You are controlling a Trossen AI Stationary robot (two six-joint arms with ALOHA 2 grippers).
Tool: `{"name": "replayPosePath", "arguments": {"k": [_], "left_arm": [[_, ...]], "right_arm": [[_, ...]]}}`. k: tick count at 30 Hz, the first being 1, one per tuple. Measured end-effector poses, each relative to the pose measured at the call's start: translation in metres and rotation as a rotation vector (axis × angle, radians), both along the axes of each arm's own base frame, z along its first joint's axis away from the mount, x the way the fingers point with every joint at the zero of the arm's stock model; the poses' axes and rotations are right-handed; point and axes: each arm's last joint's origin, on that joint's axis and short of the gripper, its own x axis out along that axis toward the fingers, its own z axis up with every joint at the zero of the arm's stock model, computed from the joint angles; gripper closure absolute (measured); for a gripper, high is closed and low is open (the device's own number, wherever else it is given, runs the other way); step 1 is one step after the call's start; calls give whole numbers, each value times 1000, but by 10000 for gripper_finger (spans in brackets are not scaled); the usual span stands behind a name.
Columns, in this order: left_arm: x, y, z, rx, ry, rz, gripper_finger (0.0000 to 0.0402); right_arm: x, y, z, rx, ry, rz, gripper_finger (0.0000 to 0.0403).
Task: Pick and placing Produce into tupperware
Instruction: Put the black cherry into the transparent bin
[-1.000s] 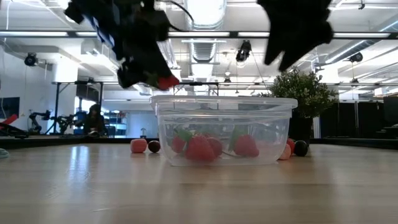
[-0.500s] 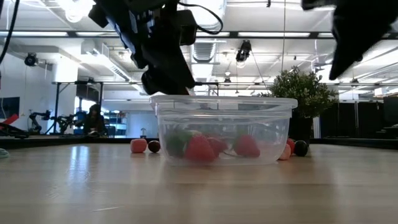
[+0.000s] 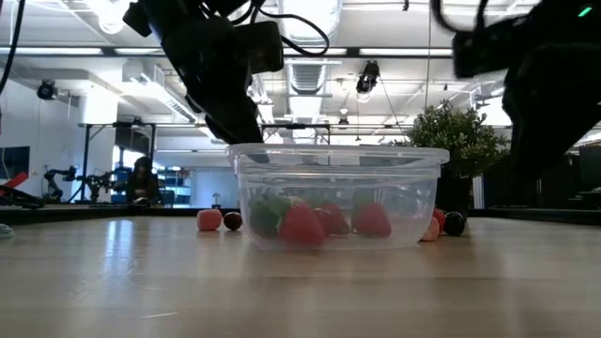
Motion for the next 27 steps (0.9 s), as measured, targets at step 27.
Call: {"name": "replayPosePath", "arguments": {"k": [27], "left_arm": [[-14,17,19,74,-15,36,152]], "right_arm": [[31,-66,-20,82,72,384,139]]}}
